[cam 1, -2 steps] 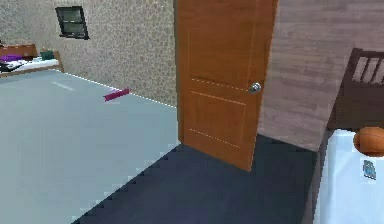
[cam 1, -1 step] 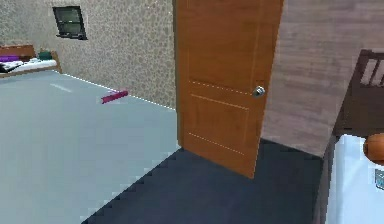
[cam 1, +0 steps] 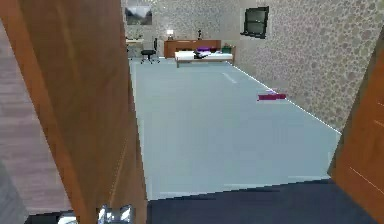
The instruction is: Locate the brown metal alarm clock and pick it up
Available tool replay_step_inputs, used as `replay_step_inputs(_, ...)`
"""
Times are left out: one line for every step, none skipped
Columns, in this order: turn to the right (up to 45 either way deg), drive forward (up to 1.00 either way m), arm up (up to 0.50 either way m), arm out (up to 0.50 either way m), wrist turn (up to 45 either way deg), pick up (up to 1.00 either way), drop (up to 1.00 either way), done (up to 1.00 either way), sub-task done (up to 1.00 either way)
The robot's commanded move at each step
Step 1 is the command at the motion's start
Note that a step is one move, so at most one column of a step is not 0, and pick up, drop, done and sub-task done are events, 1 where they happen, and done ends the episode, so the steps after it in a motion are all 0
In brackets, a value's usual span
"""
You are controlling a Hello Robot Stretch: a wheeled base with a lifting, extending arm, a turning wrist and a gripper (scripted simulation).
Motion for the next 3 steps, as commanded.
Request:
replay_step_inputs(-45.0, 0.0, 0.0, 0.0, 0.0, 0.0, 0.0, 0.0, 0.0)
replay_step_inputs(-45.0, 0.0, 0.0, 0.0, 0.0, 0.0, 0.0, 0.0, 0.0)
replay_step_inputs(-24.0, 0.0, 0.0, 0.0, 0.0, 0.0, 0.0, 0.0, 0.0)
